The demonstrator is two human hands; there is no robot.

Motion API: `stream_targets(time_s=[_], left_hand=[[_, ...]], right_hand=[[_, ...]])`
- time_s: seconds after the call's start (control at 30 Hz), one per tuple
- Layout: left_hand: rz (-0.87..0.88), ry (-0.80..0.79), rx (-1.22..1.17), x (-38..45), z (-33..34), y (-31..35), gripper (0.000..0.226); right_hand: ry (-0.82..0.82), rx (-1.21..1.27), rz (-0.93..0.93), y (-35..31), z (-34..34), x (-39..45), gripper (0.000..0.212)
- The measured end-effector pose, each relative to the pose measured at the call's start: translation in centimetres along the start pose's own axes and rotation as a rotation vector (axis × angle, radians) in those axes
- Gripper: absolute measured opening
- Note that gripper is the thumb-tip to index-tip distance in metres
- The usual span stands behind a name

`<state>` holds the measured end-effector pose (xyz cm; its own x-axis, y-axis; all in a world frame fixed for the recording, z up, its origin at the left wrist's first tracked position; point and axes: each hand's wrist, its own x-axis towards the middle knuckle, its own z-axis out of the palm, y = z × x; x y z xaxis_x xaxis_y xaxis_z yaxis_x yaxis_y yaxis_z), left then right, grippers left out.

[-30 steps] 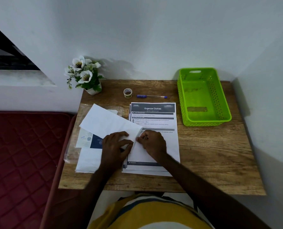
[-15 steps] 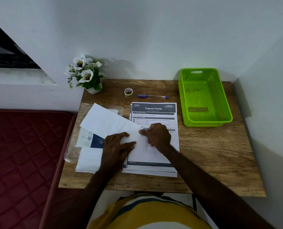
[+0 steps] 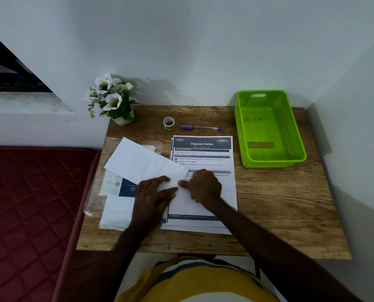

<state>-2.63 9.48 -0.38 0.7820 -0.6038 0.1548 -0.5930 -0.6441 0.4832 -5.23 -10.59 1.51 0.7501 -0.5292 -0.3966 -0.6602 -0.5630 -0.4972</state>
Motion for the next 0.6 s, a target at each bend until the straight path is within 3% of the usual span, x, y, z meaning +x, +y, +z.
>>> stream_targets(time_s=[0.47,0.6], left_hand=[[0.032,0.015,0.021,3.8,-1.4,0.2,0.029],[0.073,-0.197,0.137,9.2,-1.6,0.4,0.056]], right_hand=[[0.094,0.031,0.122,-1.0,-1.4,1.7,0.058],[0.089,0.047,0.124,-1.1,-1.5,1.1,0.053]])
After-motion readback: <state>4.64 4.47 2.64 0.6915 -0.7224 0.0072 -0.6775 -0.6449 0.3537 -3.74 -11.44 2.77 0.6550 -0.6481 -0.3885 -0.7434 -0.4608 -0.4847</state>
